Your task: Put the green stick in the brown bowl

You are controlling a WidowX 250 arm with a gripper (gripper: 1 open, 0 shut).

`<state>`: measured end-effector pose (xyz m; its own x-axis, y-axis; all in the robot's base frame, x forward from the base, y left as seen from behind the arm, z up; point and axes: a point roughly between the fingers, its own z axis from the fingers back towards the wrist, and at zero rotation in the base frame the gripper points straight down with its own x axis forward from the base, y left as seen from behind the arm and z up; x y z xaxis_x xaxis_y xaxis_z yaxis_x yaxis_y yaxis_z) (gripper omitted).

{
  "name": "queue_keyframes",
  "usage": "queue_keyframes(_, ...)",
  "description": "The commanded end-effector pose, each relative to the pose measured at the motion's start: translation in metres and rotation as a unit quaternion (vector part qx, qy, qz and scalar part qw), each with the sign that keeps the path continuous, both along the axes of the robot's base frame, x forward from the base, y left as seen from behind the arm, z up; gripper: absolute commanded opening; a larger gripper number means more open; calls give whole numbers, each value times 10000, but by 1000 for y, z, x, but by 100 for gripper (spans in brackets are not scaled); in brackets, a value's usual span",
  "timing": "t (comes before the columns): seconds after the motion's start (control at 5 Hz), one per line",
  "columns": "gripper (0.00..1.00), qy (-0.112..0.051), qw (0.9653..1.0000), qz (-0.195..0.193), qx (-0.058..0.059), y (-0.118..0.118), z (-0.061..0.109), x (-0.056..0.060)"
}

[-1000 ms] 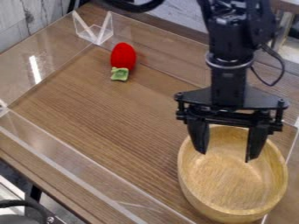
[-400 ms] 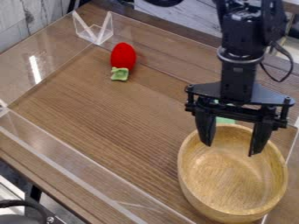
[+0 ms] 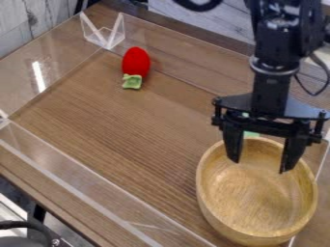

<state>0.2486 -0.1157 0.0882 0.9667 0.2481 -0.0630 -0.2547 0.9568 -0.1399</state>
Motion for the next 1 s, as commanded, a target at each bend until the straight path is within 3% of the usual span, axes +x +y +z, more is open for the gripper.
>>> queue_keyframes(0.0, 100, -176, 9998, 117, 19, 4, -1, 6)
queue_keyframes(0.4, 100, -218, 9992, -318, 47, 38, 18, 3)
queue_keyframes(0.8, 100, -317, 9985, 430, 141, 52, 26, 2)
